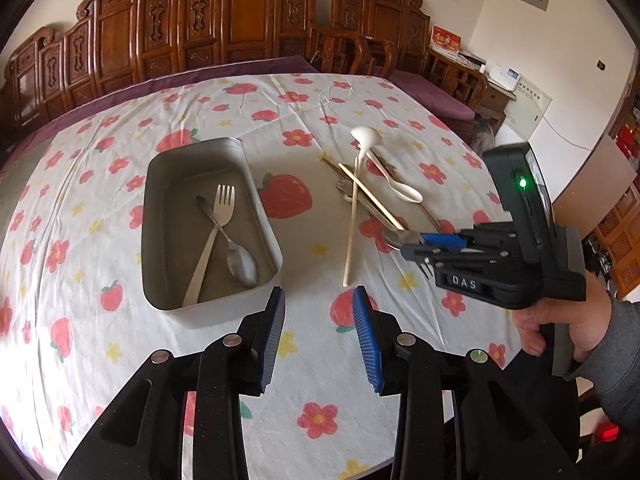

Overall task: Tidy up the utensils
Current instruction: 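Close the right tool on another metal fork in the pile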

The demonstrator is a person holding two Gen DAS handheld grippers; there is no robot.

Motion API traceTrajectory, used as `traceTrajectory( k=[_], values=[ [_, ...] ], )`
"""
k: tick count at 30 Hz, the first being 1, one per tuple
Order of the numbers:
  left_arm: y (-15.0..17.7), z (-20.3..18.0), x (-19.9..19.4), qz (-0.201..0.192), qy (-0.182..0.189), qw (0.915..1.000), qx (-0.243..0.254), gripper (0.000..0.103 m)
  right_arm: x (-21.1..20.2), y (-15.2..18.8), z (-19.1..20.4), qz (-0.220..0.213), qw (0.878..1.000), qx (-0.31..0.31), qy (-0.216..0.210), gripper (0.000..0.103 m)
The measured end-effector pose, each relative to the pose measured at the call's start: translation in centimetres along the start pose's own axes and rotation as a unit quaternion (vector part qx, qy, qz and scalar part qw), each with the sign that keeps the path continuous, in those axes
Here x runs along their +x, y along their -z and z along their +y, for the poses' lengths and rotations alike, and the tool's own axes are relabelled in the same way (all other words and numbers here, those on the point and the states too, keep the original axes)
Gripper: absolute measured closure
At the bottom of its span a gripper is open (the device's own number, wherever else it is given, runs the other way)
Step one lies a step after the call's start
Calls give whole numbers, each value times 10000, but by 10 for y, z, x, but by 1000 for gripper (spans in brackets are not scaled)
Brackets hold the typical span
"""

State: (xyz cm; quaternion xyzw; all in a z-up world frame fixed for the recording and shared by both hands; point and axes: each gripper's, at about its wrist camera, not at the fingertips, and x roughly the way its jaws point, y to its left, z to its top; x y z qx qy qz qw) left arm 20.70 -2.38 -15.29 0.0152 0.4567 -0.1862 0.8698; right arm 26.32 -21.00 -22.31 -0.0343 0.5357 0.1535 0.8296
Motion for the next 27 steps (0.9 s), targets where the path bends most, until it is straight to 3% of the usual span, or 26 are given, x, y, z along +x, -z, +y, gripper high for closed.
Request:
traceTrajectory(
  k=[7, 13, 18, 22, 27],
  values=[
    [6, -7, 5, 40, 54, 10000, 19, 70, -7, 13, -9, -103, 9995, 261, -123, 72],
    [10, -9, 10, 121, 63, 9999, 33, 70, -20, 16, -3, -262, 9996, 119, -36, 71],
    [11, -9, 11, 122, 63, 9999, 32, 70, -22, 9, 5, -377, 9992, -78, -49, 58],
    [11, -10, 13, 154, 77, 9998, 22, 70, -11, 2, 12, -287, 9991, -307, 76, 57],
    [12, -11, 12, 152, 85, 9998, 34, 70, 2, 6, 24, -115, 9955, -727, 591, 57]
  ],
)
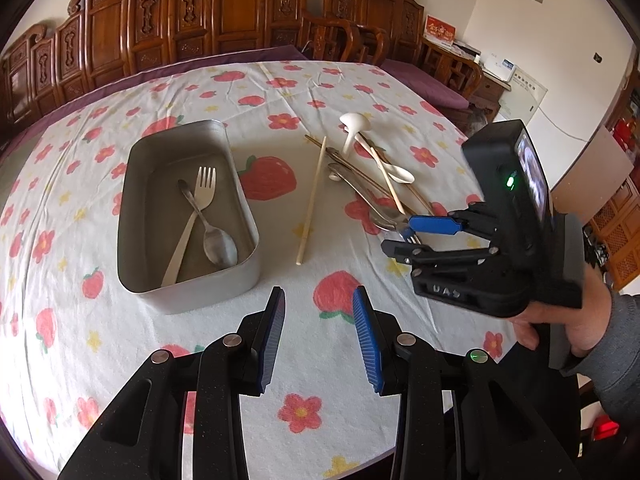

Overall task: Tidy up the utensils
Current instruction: 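Close the right tool on another metal fork in the pile, then grasp a wooden chopstick with the left tool while the right tool holds the fork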

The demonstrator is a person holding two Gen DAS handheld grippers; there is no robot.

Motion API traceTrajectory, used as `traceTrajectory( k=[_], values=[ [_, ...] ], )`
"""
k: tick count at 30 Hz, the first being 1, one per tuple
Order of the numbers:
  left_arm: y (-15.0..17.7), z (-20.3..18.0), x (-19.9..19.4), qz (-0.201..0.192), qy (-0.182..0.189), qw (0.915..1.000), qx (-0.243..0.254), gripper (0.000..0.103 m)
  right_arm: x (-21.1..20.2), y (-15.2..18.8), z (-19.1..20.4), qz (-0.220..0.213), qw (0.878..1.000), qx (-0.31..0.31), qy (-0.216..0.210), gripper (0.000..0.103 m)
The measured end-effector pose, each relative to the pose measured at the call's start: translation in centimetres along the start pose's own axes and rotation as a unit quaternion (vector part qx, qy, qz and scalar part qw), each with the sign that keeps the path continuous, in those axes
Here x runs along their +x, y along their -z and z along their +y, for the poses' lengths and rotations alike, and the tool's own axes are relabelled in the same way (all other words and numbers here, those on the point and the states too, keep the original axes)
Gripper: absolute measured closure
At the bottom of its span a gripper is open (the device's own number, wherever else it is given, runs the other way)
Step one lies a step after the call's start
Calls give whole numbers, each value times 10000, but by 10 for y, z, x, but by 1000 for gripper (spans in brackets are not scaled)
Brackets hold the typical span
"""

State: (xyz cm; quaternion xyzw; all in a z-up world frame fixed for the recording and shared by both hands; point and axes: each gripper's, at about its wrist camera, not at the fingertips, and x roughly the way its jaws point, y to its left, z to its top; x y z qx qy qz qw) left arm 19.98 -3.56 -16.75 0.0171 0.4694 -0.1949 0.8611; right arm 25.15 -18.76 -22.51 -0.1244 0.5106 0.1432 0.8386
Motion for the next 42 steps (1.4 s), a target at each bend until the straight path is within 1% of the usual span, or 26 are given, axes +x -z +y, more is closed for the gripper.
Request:
traceTrajectory(
  k=[1, 3, 5, 7, 9, 10, 11, 14, 15, 16, 20, 24, 30, 33, 35, 39, 42],
  values=[
    [0, 0, 0, 4, 2, 10000, -9, 70, 1, 0, 0, 22, 9999, -29, 98, 58],
    [1, 0, 0, 11, -1, 10000, -13, 70, 3, 1, 0, 79, 9995, -103, 304, 64],
    [1, 0, 0, 14, 6, 10000, -18, 70, 6, 3, -4, 124, 9990, -106, 425, 72],
    [1, 0, -1, 10, 15, 10000, -15, 70, 9, 4, -10, 171, 9987, -54, 475, 80],
    [1, 0, -1, 11, 20, 10000, -11, 70, 11, 6, -16, 193, 9985, -13, 522, 81],
    [1, 0, 0, 16, 23, 10000, -11, 70, 11, 7, -20, 202, 9983, 35, 548, 84],
    [1, 0, 0, 21, 25, 10000, -13, 70, 11, 7, -23, 203, 9983, 87, 535, 88],
    [0, -1, 5, 62, 32, 10000, -9, 70, 8, 9, -33, 169, 9983, 327, 448, 95],
    [0, -2, 6, 73, 26, 10000, 5, 70, 8, 10, -38, 184, 9980, 430, 423, 98],
    [-1, -3, 8, 86, 17, 10000, 30, 70, 7, 11, -44, 191, 9976, 593, 291, 98],
    [-12, -9, 20, 118, 2, 9998, 128, 70, 3, 17, -55, 185, 9951, 976, 10, 99],
    [-27, -14, 35, 172, -8, 9997, 189, 70, -11, 22, -65, 12, 9912, 1301, -239, 99],
    [-52, -27, 61, 311, -15, 9989, 351, 70, -25, 27, -77, -137, 9890, 1435, -320, 99],
    [-65, -32, 77, 391, -81, 9984, 410, 70, -30, 32, -85, -202, 9879, 1496, -365, 99],
    [-73, -32, 89, 465, -194, 9978, 422, 70, -32, 34, -89, -243, 9874, 1515, -386, 98],
    [-86, -32, 106, 615, -305, 9968, 413, 74, -35, 39, -97, -310, 9862, 1565, -437, 98],
    [-94, -33, 119, 747, -355, 9955, 460, 75, -36, 42, -103, -351, 9852, 1617, -457, 98]
  ],
)
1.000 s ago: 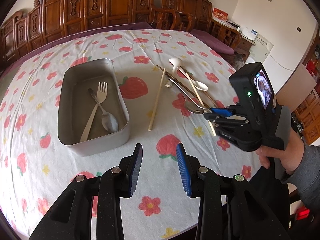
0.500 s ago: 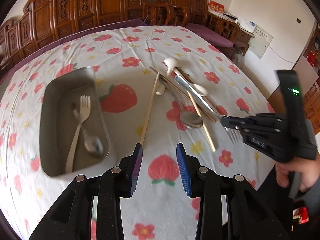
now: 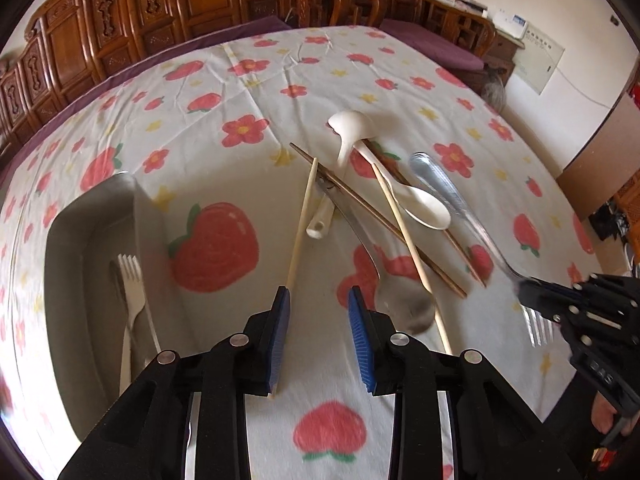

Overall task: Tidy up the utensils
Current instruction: 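Grasp a wooden chopstick with the left tool while the right tool holds the fork, then drop the chopstick into the tray with the left tool while the right tool carries the fork over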

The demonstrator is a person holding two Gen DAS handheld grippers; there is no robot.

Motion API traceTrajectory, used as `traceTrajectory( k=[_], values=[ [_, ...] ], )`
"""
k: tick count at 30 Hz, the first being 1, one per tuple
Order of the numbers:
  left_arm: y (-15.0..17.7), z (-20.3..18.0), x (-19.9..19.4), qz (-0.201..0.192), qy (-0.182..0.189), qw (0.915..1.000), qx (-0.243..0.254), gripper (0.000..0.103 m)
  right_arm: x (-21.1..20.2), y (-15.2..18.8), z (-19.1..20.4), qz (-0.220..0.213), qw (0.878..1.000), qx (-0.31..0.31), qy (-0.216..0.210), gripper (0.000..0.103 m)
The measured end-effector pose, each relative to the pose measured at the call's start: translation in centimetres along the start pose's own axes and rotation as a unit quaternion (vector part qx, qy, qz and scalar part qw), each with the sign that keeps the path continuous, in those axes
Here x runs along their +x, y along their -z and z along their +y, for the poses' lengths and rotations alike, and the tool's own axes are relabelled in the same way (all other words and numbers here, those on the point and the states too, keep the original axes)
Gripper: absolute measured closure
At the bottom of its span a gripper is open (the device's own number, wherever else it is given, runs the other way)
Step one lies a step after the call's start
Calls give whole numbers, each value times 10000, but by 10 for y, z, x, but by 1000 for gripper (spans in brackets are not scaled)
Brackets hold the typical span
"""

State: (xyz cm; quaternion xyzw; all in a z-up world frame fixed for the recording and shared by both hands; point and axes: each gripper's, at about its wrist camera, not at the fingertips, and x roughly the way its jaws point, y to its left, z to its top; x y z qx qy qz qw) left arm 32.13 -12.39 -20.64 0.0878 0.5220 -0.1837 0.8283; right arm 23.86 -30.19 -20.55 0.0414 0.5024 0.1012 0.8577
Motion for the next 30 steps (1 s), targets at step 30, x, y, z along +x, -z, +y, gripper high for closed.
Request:
traceTrajectory(
  k=[30],
  values=[
    [-11, 17, 31, 397, -159, 9986, -323, 99, -21, 9, 8, -66, 9999, -73, -22, 98]
  ],
)
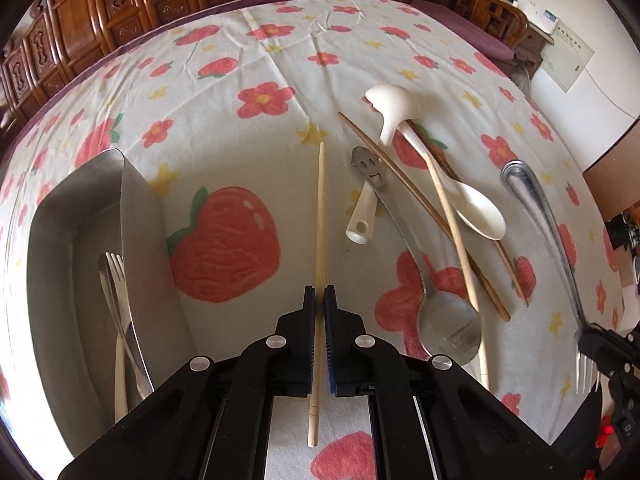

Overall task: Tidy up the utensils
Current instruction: 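Drop the chopstick into the tray with the left tool while the right tool carries the fork over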

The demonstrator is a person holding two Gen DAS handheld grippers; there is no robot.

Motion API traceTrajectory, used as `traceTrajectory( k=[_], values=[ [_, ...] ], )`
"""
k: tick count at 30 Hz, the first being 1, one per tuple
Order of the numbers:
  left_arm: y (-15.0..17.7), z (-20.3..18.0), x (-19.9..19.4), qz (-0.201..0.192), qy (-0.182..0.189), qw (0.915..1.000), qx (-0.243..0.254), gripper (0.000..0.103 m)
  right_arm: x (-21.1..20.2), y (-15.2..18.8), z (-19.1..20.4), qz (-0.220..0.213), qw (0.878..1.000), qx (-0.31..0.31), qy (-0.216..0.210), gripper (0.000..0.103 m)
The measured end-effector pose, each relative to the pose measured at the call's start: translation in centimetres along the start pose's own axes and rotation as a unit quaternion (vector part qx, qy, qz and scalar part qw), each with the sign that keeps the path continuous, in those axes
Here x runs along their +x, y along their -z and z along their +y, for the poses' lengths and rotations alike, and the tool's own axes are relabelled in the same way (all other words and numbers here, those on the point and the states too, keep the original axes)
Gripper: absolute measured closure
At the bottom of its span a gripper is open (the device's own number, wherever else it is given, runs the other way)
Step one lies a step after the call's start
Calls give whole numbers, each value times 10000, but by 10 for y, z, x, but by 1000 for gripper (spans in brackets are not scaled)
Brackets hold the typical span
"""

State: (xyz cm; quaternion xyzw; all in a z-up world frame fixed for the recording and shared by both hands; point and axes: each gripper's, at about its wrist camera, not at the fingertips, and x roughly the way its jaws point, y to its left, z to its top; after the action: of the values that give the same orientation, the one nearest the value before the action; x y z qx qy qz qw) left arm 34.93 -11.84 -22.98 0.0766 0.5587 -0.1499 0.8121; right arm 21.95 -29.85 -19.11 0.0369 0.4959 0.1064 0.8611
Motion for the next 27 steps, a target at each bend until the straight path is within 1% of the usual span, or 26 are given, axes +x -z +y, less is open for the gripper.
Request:
traceTrajectory(
  k=[7, 13, 21, 27],
  values=[
    [1, 5, -37, -365, 116, 9992, -79, 99, -7, -3, 9, -62, 10000, -42, -8, 98],
    [14, 16, -73, -684, 154, 9974, -177, 99, -9, -17, 28, -165, 9997, -148, -128, 98],
    [33, 51, -105, -975, 116, 9942, -449, 99, -6, -36, 68, -222, 9986, -343, -332, 98],
    [40, 82, -112, -1082, 28, 9917, -694, 99, 0, -44, 100, -183, 9970, -594, -465, 98]
  ],
)
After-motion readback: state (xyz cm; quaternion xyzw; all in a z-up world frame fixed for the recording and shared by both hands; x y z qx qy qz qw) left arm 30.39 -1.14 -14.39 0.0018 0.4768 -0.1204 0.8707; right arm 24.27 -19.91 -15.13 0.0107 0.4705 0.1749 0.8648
